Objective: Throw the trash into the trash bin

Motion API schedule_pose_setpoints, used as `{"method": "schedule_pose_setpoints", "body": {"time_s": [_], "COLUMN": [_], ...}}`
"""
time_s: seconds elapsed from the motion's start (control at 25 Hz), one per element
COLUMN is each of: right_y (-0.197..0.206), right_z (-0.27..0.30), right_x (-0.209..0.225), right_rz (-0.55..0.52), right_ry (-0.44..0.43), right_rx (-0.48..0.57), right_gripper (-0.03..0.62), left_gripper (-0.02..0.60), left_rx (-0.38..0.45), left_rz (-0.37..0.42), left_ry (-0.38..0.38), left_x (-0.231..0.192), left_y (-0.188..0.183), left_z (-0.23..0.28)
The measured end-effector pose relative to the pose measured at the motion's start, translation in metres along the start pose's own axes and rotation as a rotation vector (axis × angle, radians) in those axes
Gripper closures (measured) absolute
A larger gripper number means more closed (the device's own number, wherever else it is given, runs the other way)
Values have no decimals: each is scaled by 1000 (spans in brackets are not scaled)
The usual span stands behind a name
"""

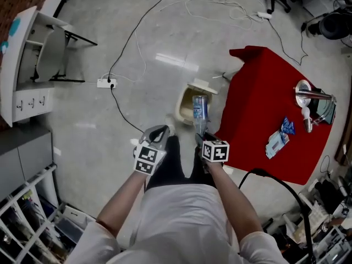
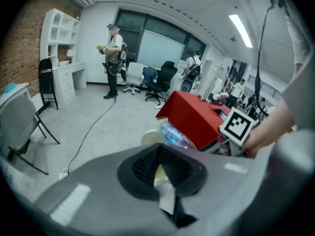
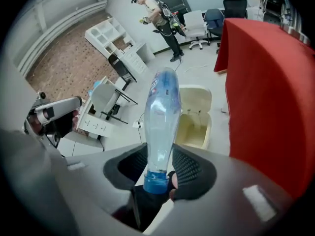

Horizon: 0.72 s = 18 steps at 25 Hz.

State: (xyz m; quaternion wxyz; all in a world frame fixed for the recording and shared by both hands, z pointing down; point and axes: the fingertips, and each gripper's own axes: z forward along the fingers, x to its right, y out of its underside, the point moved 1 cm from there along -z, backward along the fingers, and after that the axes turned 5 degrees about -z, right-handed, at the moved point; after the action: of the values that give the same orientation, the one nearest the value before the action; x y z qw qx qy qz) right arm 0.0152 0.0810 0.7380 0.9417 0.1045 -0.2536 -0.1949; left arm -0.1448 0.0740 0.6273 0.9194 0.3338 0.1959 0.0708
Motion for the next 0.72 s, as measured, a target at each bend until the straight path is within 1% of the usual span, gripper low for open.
{"method": "schedule_pose_setpoints", "body": {"time_s": [0.16, 0.36, 0.52, 0.64, 0.72], "right_y": [13, 20, 31, 38, 45], "right_z": [48, 103, 147, 181, 202], "right_x": [13, 32, 53, 74, 89], "right_rz": [36, 92, 156, 171, 186], "right_ry": [0, -9, 6, 28, 39], "right_rx": [-38, -77, -120, -167, -201], "right_gripper": [437, 437, 437, 436, 434], "left_gripper": [577, 577, 577, 577, 577], "left_rx": [-37, -70, -88, -106, -118], "left_rz": [-10, -42, -78, -101, -101], "left_ry": [-2, -7, -15, -18, -9], "left_x": [-23, -48, -61, -72, -78], "left_y": [25, 50, 74, 92, 102], "left_z": [36, 82, 112, 136, 152]}}
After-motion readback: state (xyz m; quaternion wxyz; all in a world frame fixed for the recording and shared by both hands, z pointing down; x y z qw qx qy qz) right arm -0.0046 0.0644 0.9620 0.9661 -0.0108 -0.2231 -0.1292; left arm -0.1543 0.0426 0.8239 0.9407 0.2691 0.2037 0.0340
